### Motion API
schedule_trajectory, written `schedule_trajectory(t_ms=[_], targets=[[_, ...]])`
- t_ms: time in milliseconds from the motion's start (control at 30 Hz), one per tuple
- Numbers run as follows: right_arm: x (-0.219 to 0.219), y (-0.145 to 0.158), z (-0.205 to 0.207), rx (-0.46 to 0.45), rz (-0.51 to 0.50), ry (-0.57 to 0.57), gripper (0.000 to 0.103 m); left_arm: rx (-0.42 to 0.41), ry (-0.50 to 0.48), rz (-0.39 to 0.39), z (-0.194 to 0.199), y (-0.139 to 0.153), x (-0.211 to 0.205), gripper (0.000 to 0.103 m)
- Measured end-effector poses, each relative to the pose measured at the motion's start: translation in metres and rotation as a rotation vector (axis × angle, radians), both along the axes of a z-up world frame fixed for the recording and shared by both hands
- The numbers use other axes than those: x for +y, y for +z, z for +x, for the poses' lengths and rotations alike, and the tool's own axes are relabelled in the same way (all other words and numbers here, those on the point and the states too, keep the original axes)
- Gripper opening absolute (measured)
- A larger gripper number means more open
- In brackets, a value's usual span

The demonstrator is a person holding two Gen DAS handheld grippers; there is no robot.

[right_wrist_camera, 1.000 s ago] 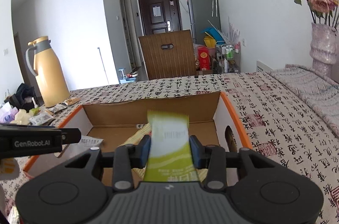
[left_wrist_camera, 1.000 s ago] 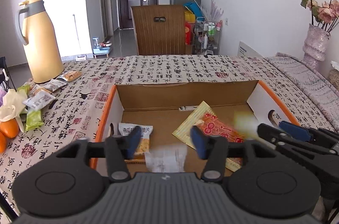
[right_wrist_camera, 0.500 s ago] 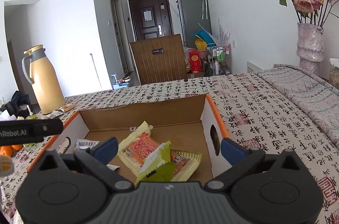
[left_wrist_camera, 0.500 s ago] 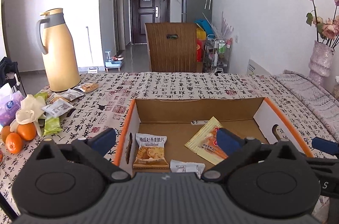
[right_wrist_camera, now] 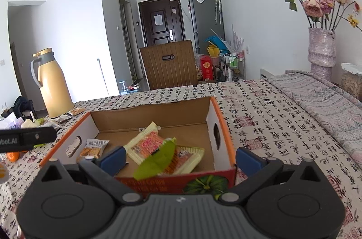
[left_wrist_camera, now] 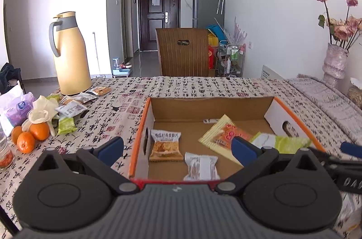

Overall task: Organize snacks
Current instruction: 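Drop both packets into the box and open both grippers, then move both tools back to the snack pile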

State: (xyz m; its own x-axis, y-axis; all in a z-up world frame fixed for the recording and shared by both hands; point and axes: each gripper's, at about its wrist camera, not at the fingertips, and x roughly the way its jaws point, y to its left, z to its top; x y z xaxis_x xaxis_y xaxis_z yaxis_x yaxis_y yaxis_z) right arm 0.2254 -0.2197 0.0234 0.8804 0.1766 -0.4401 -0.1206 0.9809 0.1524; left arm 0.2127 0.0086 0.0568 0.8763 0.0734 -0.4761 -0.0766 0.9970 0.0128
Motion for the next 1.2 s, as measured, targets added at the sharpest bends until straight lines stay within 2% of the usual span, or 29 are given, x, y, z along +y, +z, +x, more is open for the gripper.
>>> schedule_trajectory(t_ms=[433,600,800,1000,1200], targets=[[-0.021,-0.003,-0.047,-0.017,-0.018,0.004,0.103,-0.001,-0.018,-0.004,-0.049,-0.021,0.003,0.103],[-0.026,-0.01,-0.069,-0.017,-0.025,0.016,0.103,-0.014,-0.042,0.003,-0.071,-0.03,0.0,0.103],[-0.032,-0.024,-0.088,0.009,-0.059,0.021,0.103,0.01,-0.053,-0.016,-0.087,-0.045,0.0,0.103],[-0.039,-0.038,-0.098,0.047,-0.085,0.001,0.103,0.028,-0.053,-0.012,-0.095,-0.053,-0.003,0.103],[-0.043,-0.047,-0.091,0.064,-0.136,-0.011,0.103,0.035,-0.055,-0.005,-0.094,-0.053,-0.006,0.103]])
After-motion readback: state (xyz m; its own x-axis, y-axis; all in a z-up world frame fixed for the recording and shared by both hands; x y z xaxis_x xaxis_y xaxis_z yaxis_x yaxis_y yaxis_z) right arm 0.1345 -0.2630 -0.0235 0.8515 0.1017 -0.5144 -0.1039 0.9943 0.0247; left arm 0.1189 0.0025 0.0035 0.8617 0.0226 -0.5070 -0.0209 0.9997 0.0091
